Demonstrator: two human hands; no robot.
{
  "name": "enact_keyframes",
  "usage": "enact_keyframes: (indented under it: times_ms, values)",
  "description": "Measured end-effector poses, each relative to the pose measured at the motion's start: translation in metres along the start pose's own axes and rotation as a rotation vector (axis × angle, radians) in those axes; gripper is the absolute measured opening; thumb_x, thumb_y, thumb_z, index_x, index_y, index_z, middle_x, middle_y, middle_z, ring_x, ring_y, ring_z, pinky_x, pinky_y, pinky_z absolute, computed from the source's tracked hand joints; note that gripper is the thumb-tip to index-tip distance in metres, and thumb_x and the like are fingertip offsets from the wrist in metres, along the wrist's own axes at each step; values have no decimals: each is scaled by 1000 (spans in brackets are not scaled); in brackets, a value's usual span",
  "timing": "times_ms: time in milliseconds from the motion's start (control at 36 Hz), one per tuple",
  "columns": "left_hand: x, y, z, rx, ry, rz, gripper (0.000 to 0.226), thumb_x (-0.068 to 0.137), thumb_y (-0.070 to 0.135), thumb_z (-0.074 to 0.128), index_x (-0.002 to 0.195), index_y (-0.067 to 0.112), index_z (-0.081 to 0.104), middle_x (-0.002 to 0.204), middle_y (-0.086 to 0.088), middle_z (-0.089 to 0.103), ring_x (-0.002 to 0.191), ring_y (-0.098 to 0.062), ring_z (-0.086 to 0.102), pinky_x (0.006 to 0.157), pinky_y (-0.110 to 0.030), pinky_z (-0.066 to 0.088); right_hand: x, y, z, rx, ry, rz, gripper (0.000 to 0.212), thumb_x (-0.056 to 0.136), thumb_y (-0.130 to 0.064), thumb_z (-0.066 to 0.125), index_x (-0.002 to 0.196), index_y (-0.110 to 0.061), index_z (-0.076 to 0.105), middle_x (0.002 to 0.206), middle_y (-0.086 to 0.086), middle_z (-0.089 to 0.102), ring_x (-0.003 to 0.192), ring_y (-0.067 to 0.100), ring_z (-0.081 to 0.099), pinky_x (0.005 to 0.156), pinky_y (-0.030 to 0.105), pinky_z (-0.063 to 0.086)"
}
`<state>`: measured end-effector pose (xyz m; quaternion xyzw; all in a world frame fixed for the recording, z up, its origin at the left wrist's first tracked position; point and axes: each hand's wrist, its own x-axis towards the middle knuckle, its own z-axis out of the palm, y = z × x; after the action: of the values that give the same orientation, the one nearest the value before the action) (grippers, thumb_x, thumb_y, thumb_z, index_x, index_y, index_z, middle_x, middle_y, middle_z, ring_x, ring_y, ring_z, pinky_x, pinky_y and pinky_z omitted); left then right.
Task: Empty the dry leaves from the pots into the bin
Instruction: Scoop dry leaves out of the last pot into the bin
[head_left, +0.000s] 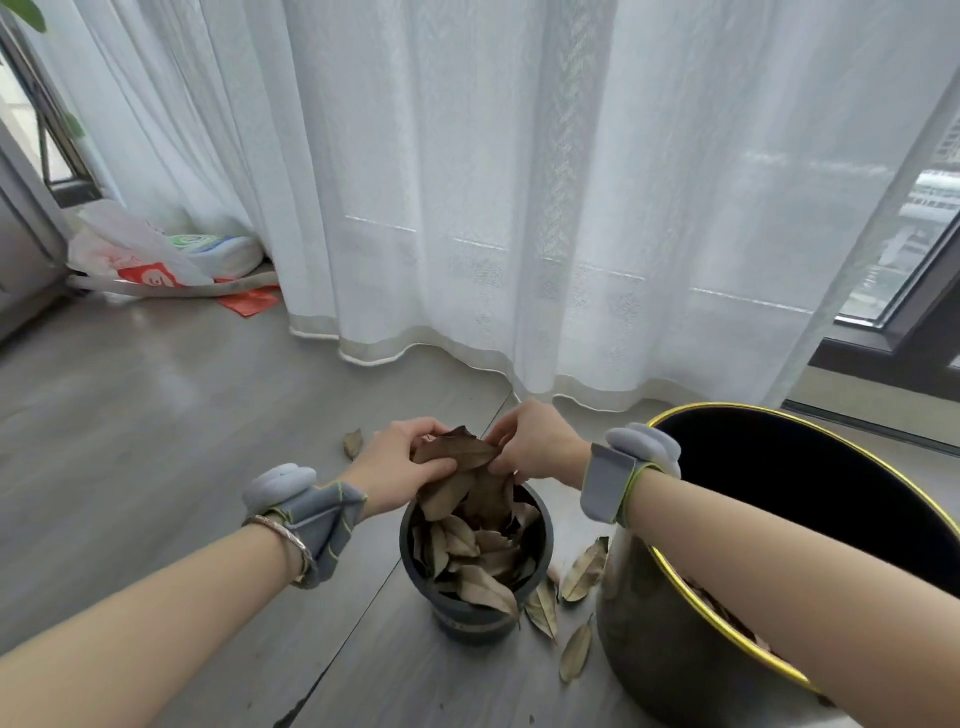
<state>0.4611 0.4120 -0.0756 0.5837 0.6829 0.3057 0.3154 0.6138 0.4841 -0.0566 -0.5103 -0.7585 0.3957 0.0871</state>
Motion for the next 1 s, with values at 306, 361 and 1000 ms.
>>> enact_keyframes:
  times_ms: [306,361,1000]
  values:
    - [9,73,-2,-241,-36,86,22,84,19,70,105,21,62,93,-11,68,82,-20,62,76,-34,52,-34,-15,-74,180,18,-4,20,76,9,65,95,7,69,81,15,61,72,25,61,66,24,58]
    - [9,87,-3,-278,-57,111,17,88,14,65,103,21,61,94,-10,68,83,-18,62,79,-31,52,-41,-14,-88,189,17,1,21,76,9,65,96,7,69,83,16,61,74,25,62,66,22,57]
    - [42,166,172,230,-372,377,29,88,19,58,117,17,58,113,-4,64,106,-22,58,82,-22,38,-115,139,-167,139,144,394,24,79,4,69,99,-8,67,78,6,63,65,14,62,59,17,57]
